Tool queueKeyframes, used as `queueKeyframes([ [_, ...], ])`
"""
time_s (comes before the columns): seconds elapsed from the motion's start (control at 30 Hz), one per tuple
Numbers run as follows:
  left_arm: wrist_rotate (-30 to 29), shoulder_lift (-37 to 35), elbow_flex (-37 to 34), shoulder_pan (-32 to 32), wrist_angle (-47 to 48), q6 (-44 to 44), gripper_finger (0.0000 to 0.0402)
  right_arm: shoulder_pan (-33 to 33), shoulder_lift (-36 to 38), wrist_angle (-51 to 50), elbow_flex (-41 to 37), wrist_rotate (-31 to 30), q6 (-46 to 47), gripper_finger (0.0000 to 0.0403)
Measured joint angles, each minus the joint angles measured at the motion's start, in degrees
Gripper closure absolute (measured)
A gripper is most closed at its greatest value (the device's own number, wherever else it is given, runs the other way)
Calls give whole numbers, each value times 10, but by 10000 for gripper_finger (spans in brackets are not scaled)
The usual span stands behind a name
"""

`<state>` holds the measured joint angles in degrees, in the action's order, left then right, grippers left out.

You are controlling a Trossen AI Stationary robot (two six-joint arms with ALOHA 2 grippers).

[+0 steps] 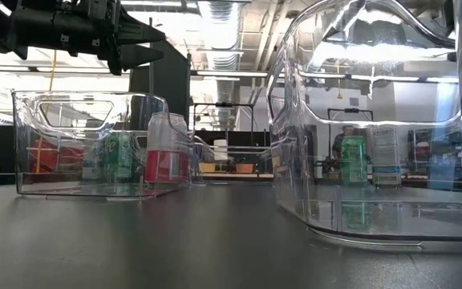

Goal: Sort soda cans
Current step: Put the green soda can into the top transparent bin

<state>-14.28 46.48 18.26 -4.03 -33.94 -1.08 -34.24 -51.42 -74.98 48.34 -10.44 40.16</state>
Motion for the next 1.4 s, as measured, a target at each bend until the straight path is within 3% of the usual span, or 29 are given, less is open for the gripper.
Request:
queueKeyframes([
  [0.8, 0, 0, 0, 0, 3, 2, 107, 52, -4, 154, -123, 33, -47, 40],
  [1.17, 0, 0, 0, 0, 3, 2, 107, 52, -4, 171, -130, 34, -57, 85],
  [1.4, 0, 0, 0, 0, 3, 4, 107, 57, -4, 173, -130, 34, -44, 89],
])
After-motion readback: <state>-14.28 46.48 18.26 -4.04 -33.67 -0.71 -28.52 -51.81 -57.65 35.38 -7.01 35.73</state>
